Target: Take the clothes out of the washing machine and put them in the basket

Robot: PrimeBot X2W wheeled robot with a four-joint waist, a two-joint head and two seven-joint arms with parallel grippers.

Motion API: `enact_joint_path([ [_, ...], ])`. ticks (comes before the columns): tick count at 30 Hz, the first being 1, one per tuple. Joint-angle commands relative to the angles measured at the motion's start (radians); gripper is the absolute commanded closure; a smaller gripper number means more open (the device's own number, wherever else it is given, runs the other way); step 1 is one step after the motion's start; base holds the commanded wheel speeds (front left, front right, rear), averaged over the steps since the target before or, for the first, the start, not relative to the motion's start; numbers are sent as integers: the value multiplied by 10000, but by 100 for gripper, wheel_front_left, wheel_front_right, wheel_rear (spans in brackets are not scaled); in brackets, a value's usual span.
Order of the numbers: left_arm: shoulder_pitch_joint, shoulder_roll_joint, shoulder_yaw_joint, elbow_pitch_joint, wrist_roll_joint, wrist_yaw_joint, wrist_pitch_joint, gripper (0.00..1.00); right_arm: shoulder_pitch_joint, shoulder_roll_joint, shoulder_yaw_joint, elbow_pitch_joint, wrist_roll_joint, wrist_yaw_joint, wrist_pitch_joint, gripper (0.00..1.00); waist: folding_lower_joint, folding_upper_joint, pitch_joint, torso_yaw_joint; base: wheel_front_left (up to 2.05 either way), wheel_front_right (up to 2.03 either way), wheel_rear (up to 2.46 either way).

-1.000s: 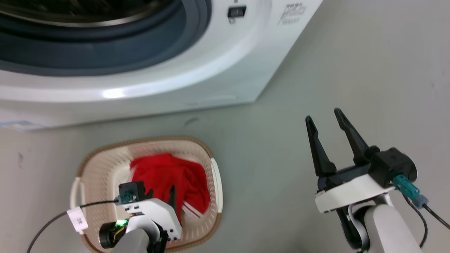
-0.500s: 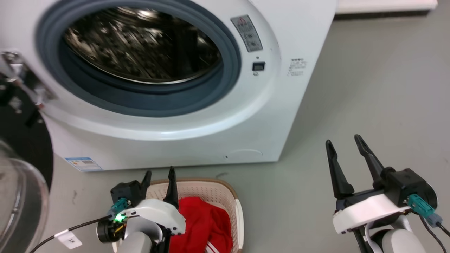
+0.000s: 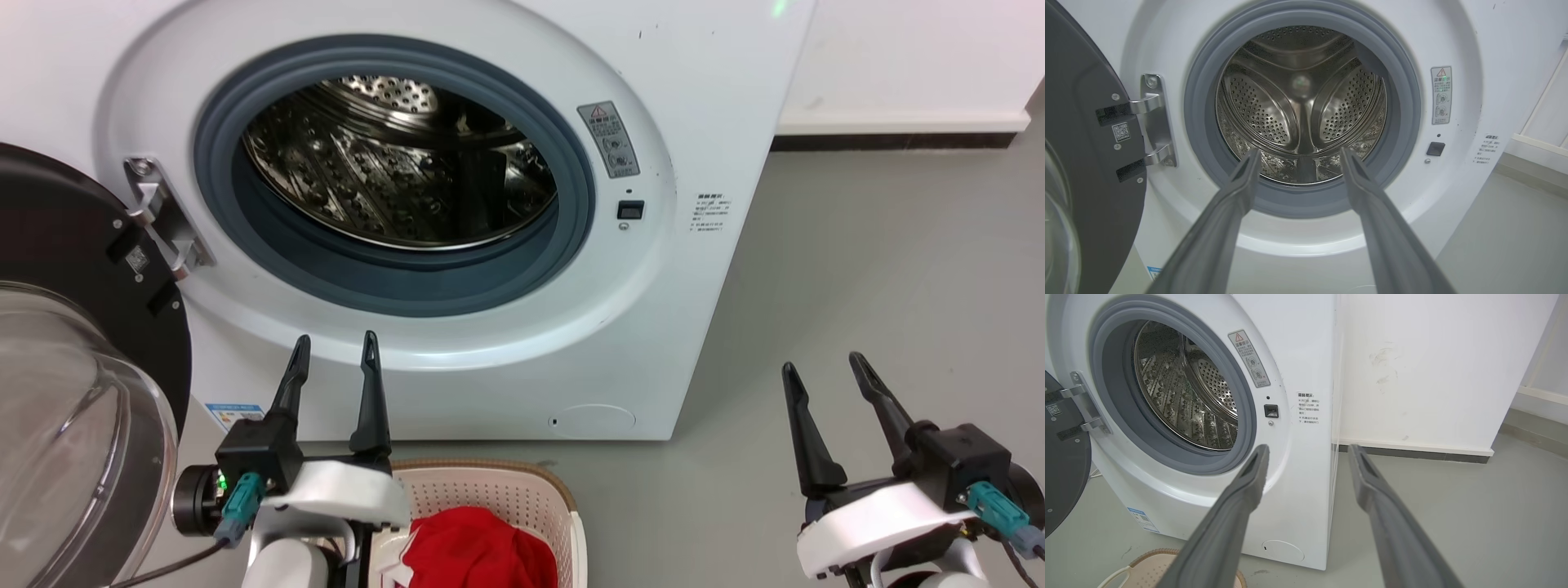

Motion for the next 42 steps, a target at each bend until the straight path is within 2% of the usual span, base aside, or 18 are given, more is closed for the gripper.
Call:
enact_joint_path([
  [1, 206, 108, 9, -141, 181, -42, -25, 0, 176, -2, -26, -78, -56, -7, 33, 0, 3, 0, -160, 29, 0, 0, 0],
  [10, 716, 460, -32, -330, 405, -12, 42, 0, 536, -2, 4, -314, 10, -5, 203, 0, 3, 0, -462, 50, 0, 0, 0],
  [34, 1031, 521, -218, -493, 153, 116, 277, 0, 672, -2, 86, -287, 87, -7, 233, 0, 3, 0, -547, 54, 0, 0, 0],
  [35, 937, 515, -191, -451, 175, 122, 269, 100, 597, 0, 85, -273, 78, 0, 277, 100, 3, 0, -547, 53, 0, 0, 0],
  [37, 977, 493, -164, -293, 120, 110, 300, 100, 657, 2, 114, -134, 133, 0, 274, 100, 3, 0, -546, 53, 0, 0, 0],
  [42, 877, 454, 54, -170, -892, -31, 594, 100, 601, -56, 97, -26, 1315, 0, 290, 100, 3, 0, -539, 61, 0, 0, 0],
])
